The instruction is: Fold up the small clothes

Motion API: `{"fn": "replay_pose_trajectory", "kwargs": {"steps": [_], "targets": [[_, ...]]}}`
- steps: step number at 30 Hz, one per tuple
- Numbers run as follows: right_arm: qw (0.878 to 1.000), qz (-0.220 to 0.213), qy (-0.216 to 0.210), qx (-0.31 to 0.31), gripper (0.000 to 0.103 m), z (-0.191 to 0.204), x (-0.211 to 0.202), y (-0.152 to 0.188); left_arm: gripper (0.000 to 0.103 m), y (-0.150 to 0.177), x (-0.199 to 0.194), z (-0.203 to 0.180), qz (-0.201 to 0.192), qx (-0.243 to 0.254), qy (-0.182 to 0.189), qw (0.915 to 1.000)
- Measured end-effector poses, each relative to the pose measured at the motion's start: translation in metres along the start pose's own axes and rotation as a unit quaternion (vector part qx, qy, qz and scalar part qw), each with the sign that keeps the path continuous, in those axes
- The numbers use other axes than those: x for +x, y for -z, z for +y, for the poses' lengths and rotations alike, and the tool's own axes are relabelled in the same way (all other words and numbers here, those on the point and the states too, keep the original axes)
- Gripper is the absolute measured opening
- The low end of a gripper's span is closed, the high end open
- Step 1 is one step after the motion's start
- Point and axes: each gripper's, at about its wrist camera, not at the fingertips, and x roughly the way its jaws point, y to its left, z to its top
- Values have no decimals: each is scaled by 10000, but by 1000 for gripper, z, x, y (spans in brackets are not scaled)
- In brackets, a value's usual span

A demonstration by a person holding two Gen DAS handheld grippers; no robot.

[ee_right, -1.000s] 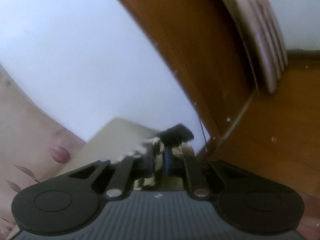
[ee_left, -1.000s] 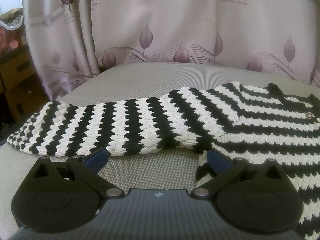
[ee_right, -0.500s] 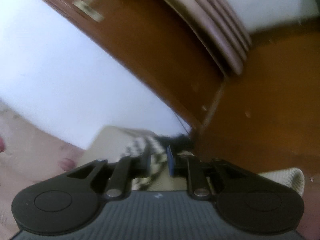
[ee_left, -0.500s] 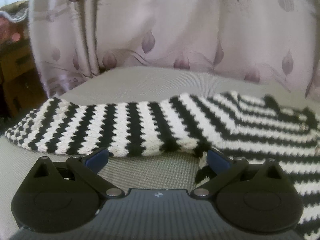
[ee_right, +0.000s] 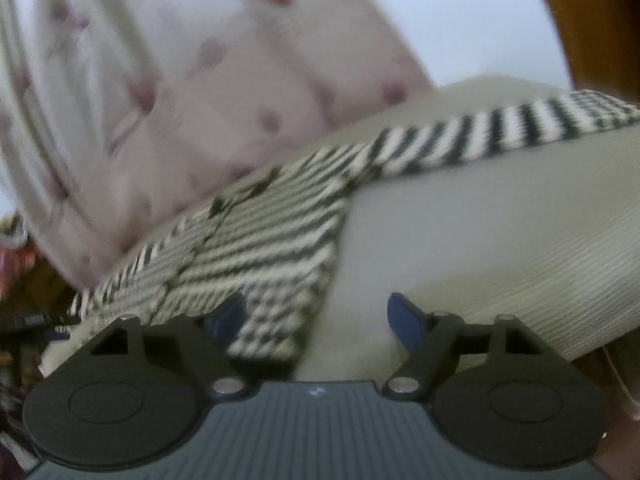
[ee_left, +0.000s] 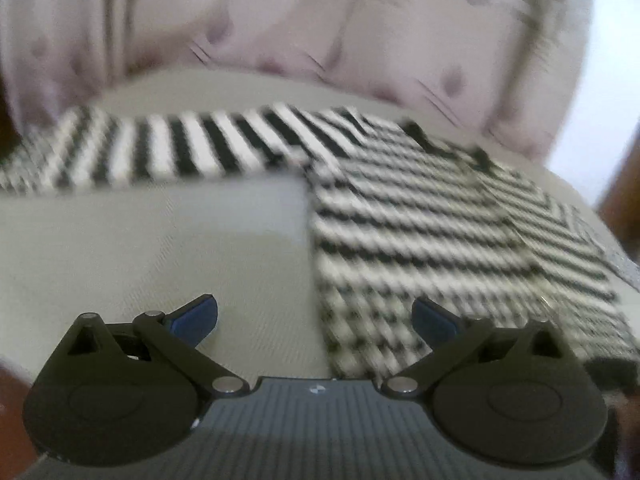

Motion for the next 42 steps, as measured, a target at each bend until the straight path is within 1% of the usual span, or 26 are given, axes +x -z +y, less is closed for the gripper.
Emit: {"fn": "replay_pose_trajectory", "kwargs": {"steps": [1,2,4,6,7,8,9,10,11,12,14,18,21,24,25,26,28,30,31,32,34,36,37,38,40,42], "targets": [[10000,6,-7,-26,79,5,5,3,99,7,0,-3,61,-5,110,9999],[9999,-89,8,-69,79,9,6,5,100,13,0,-8,22,79,112,9999],[9999,-81,10,-113,78,16,10,4,99,22,1,-21,-40,360,-53,9993],[9999,43,-102,-71,76,29,20,9,94,30,0,-33,-113,525,-58,9985],[9999,69,-131,-75,71,30,16,16,83,35,-1,-40,-157,681,-92,9975],[9998,93,-96,-147,52,35,17,19,61,39,-3,-46,-226,867,-94,9959],[9996,135,-2,-258,24,40,18,22,47,39,-4,-46,-266,898,37,9956],[9995,218,69,-219,13,40,21,23,23,37,-3,-45,-231,794,210,9964],[9996,283,45,-26,12,37,24,25,17,34,-2,-42,-161,680,345,9970],[9995,259,-40,152,10,31,23,27,17,32,-3,-38,-105,593,455,9971],[9992,233,-45,316,9,24,20,25,15,27,-5,-32,-65,503,540,9973],[9981,103,-179,584,8,18,0,17,15,22,-23,-23,-194,324,626,9973],[9966,182,-204,774,8,14,-11,18,15,26,-27,-21,-82,263,688,9972],[9954,330,-139,892,8,15,-9,25,15,31,-25,-21,5,353,650,9973],[9947,373,-119,954,8,14,-9,30,15,32,-23,-20,10,358,656,9972],[9937,399,-114,1039,8,11,-8,33,21,28,-21,-20,5,399,644,9971],[9924,422,-124,1148,8,6,-5,35,25,25,-19,-23,-175,590,411,9973],[9909,411,-243,1257,12,3,-3,32,58,21,-27,-27,-497,793,176,9955],[9918,303,-167,1228,14,2,-6,28,90,18,-33,-28,-642,868,128,9941],[9927,205,-96,1185,18,1,-11,23,102,16,-41,-29,-901,913,107,9917],[9934,-133,-26,1136,24,-7,-26,10,103,11,-56,-34,-1434,995,133,9846],[9903,-594,117,1247,38,-24,-43,-7,103,-5,-53,-45,-1516,1066,142,9826],[9869,-743,178,1418,43,-36,-48,-14,103,-15,-45,-50,-1515,1059,190,9826],[9813,-920,230,1672,47,-51,-53,-23,103,-22,-37,-54,-1527,1040,243,9825],[9656,-1293,329,2232,47,-88,-60,-40,103,-38,-11,-62,-1504,848,211,9848],[9500,-1537,582,2655,47,-123,-62,-54,103,-53,16,-65,-1452,491,298,9877]]}}
